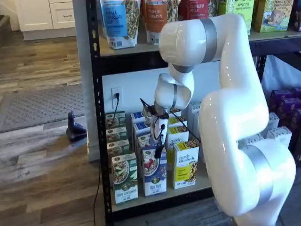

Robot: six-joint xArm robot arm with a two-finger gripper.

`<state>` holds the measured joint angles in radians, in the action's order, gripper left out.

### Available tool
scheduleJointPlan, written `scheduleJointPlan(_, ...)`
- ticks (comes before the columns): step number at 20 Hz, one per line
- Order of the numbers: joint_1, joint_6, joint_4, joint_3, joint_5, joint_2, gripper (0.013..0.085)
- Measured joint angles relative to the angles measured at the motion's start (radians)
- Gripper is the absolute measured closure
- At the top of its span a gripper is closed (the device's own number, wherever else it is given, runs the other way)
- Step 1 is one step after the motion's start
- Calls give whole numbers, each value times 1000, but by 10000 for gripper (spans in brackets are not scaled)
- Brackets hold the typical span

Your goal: Pick up the blue and white box that is on the bottom shelf, the second box from the left

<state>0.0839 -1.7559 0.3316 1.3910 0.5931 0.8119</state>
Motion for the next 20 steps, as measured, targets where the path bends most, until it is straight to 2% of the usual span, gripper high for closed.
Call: scheduleJointPlan(20,-15,14,-29,147,11,121,130)
